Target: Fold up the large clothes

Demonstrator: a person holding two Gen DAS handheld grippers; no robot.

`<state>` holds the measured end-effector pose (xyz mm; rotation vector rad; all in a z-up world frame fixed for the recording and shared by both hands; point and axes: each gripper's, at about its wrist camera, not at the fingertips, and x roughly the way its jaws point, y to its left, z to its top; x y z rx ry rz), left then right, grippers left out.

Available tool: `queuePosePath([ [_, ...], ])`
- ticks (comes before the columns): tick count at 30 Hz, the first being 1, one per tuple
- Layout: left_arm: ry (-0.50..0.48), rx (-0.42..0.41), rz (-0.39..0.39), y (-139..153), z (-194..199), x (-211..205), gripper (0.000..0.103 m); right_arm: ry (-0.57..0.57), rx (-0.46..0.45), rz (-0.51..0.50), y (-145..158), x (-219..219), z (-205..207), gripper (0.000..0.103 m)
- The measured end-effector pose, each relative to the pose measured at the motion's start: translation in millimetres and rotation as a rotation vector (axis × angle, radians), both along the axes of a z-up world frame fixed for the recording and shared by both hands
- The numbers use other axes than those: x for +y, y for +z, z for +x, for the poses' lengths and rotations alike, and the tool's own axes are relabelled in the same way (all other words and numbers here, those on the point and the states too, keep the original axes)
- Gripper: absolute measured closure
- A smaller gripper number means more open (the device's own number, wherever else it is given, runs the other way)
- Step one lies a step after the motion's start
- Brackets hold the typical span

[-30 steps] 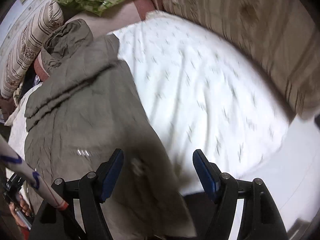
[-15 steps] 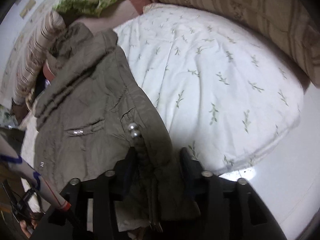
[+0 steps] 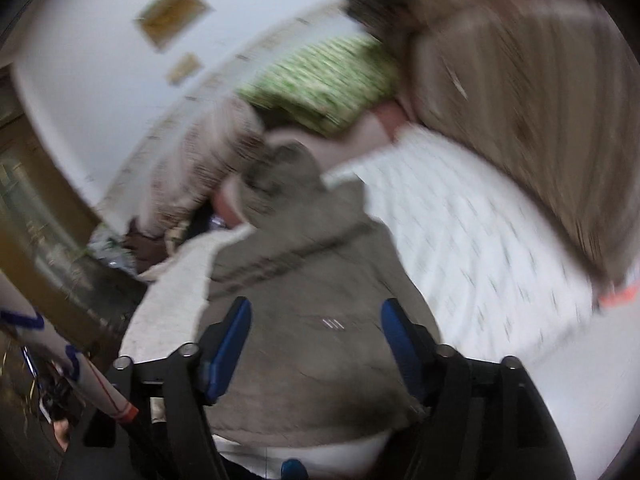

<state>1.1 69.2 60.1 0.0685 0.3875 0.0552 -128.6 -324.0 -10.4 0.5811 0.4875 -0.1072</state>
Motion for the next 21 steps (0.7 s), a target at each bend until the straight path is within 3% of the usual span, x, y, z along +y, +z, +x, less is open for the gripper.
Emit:
queuePosePath([
  [3,0.023,-0.073,0.025,11.4,13.8,-10.3,0.012,0.034,-0.055,-0.038,35.5,15.8,17.8,0.023],
  [9,-0.051,0.027,-0.029,-19.2,86.8,-44.6,0.012,0.044,-0.021,-0.17,61.8,59.3,76.7,0.02],
  [15,-0.115,0.092,0.027,-76.7,159.5,-86.2,0.012,0.051,0.102,-0.281,50.6,84.7,173.3,0.02],
  [21,-0.163,0.2,0.028,-129.0,207.1,-85.5,0.012,0.064,0.222,-0.322,18.6,100.1,278.0,0.02],
])
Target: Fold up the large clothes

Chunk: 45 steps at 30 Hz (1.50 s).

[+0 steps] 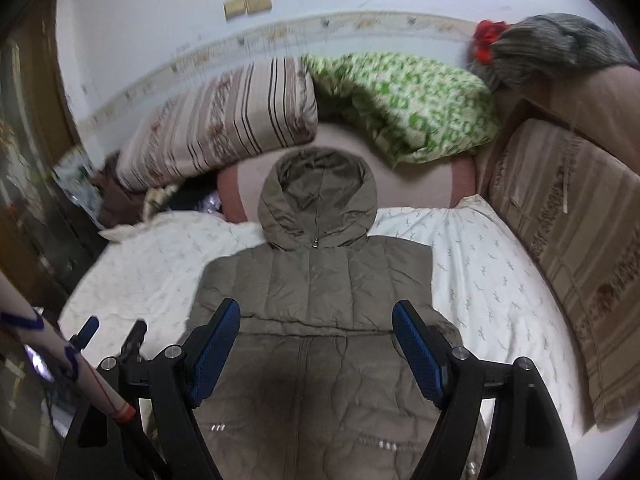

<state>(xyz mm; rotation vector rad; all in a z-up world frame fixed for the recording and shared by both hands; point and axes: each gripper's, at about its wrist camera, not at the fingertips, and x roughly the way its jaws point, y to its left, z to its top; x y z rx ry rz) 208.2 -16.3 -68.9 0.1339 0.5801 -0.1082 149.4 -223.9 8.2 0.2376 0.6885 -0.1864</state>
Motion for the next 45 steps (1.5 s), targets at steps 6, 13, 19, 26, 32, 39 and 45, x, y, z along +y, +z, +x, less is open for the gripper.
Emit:
queuePosePath([
  [6,0.052,0.103,-0.048,-49.4,29.2,29.0,0.012,-0.023,0.087,-0.015,-32.8,8.8,90.3,0.02],
  [13,0.078,0.264,-0.087,-89.9,59.4,46.6,0.012,-0.085,0.125,-0.02,-49.1,13.0,212.7,0.02],
  [19,0.11,0.275,-0.145,-87.4,67.1,66.3,0.012,-0.177,0.148,0.015,-54.5,11.5,322.5,0.02],
  [26,0.134,0.353,-0.194,-97.9,88.3,79.4,0.012,-0.274,0.184,-0.042,-76.5,2.4,421.9,0.019],
  [32,0.148,0.405,-0.2,-108.6,98.0,77.5,0.012,-0.289,0.208,0.069,-102.5,-18.0,450.7,0.072],
  [39,0.159,0.391,-0.166,-105.7,94.4,76.2,0.012,-0.092,0.157,0.006,-63.4,19.6,375.8,0.097],
  [45,0.186,0.369,-0.186,-98.3,90.0,88.0,0.012,0.069,0.115,-0.067,-50.9,74.3,211.3,0.097],
])
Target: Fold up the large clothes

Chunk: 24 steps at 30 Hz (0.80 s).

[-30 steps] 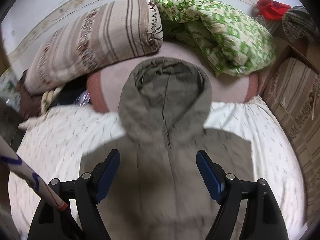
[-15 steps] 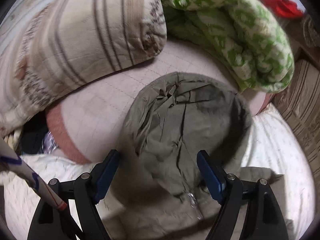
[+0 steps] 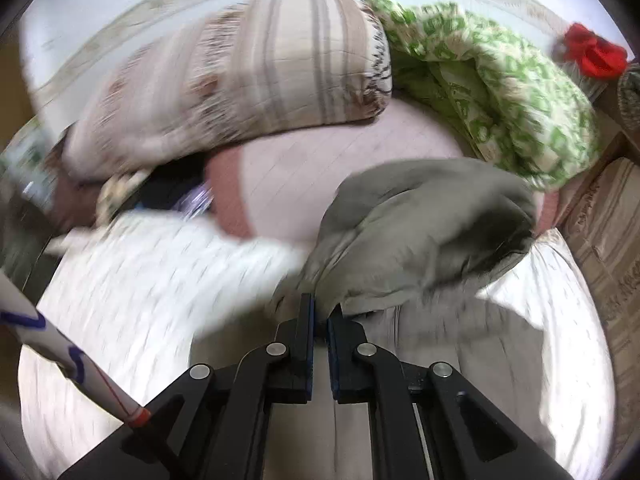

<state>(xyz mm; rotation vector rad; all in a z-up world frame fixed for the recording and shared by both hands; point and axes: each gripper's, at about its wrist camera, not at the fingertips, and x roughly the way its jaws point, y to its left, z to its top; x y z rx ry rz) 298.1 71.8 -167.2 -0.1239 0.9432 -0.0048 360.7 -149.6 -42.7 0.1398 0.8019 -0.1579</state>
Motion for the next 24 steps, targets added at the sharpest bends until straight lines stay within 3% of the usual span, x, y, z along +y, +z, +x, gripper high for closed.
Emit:
queuePosePath([
  [3,0.021,-0.005,-0.007,2.5,-2.1,8.0,0.012,0.029,0.067,0.002,-40.8,19.6,-51.0,0.097],
  [6,0.05,-0.006,-0.016,3.6,-4.2,17.3,0.012,0.047,0.184,0.019,-95.8,28.5,-74.0,0.097],
  [9,0.063,-0.007,-0.021,4.8,-6.1,23.9,0.012,0.04,0.296,0.089,-129.7,20.3,-96.8,0.096],
  [12,0.067,-0.014,-0.028,6.2,-5.1,24.9,0.012,0.012,0.299,0.103,-120.5,-1.4,-121.8,0.086],
  [14,0.06,-0.013,-0.021,5.4,-4.0,22.3,0.012,-0.031,0.234,0.055,-94.2,-19.1,-131.1,0.052],
  [16,0.047,-0.008,-0.008,3.4,-3.4,17.7,0.012,-0.096,0.146,-0.001,-67.3,-37.1,-127.9,0.03],
  [20,0.027,-0.009,0.006,2.6,-4.7,11.0,0.012,-0.176,0.062,-0.046,-44.2,-62.2,-88.1,0.026],
  [24,0.008,-0.007,0.029,0.1,-2.8,4.0,0.012,-0.255,0.089,-0.171,-70.4,-74.3,-20.0,0.026],
])
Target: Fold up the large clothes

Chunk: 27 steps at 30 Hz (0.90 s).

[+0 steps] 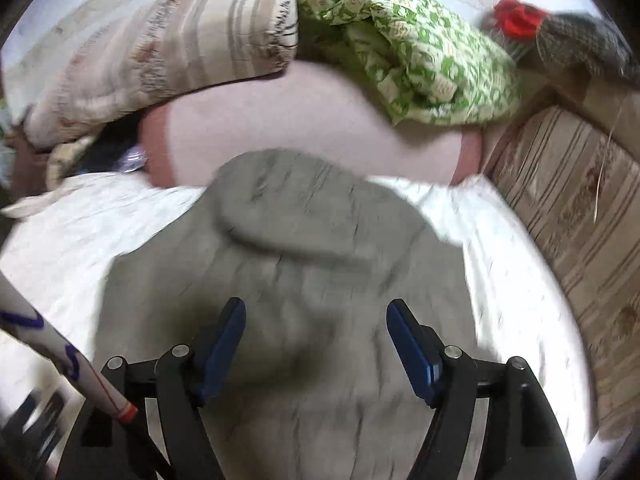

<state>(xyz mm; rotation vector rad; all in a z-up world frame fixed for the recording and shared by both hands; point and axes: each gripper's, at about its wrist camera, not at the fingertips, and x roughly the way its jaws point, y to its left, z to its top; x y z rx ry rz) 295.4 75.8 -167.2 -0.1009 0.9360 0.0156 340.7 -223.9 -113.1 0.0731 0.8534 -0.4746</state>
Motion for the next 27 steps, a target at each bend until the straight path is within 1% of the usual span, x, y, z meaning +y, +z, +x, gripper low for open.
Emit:
queuePosePath([
  [1,-0.004,0.005,0.002,-1.3,1.2,-1.1,0.012,-0.029,0.03,0.013,-13.0,-5.4,11.5,0.026],
  [2,-0.007,0.009,0.002,-2.4,1.9,-1.6,0.012,-0.055,0.06,0.064,-27.7,-10.8,20.4,0.028],
  [3,-0.01,0.014,0.002,-3.4,2.7,-2.2,0.012,-0.068,0.095,0.151,-44.6,-16.4,26.0,0.038],
  [4,-0.011,0.018,0.001,-4.3,3.1,-2.6,0.012,-0.066,0.127,0.221,-56.5,-20.5,27.5,0.069],
  [5,-0.013,0.021,-0.001,-4.7,3.3,-2.6,0.012,-0.062,0.166,0.312,-72.8,-23.2,25.6,0.078],
  [6,-0.015,0.023,-0.005,-4.9,3.3,-2.8,0.012,-0.054,0.171,0.322,-79.0,-20.9,19.6,0.078],
  [10,-0.023,0.019,-0.008,-3.6,1.4,-4.3,0.012,0.015,0.202,0.276,-84.8,-4.6,-13.7,0.081],
  [13,-0.026,0.021,-0.009,-3.8,-1.2,-4.2,0.012,0.045,0.215,0.277,-78.6,-1.2,-36.4,0.084],
  [16,-0.023,0.014,-0.011,-1.6,-3.6,-2.5,0.012,0.082,0.195,0.193,-64.5,10.7,-56.0,0.084],
  [17,-0.021,0.011,-0.012,-0.8,-4.1,-2.0,0.012,0.083,0.178,0.174,-56.4,13.8,-61.9,0.076],
  [18,-0.018,0.009,-0.013,-0.2,-4.2,-1.4,0.012,0.085,0.156,0.181,-45.5,14.9,-68.0,0.069],
  [19,-0.016,0.008,-0.015,0.0,-4.1,-0.9,0.012,0.08,0.11,0.195,-32.2,14.7,-74.6,0.058],
  [20,-0.015,0.009,-0.017,0.0,-3.6,-0.3,0.012,0.068,0.059,0.193,-19.1,14.3,-79.5,0.057],
  [22,-0.014,0.015,-0.021,-1.0,-2.5,0.2,0.012,0.056,-0.008,0.169,1.0,16.7,-78.4,0.057],
  [24,-0.015,0.019,-0.018,-1.7,-2.3,-0.3,0.012,0.05,-0.051,0.149,11.6,20.3,-63.1,0.057],
  [25,-0.015,0.018,-0.017,-1.7,-2.3,-0.5,0.012,0.049,-0.06,0.154,11.5,24.3,-57.4,0.057],
  [27,-0.017,0.014,-0.019,-1.3,-2.3,-0.6,0.012,0.063,-0.068,0.222,1.4,32.9,-24.6,0.057],
])
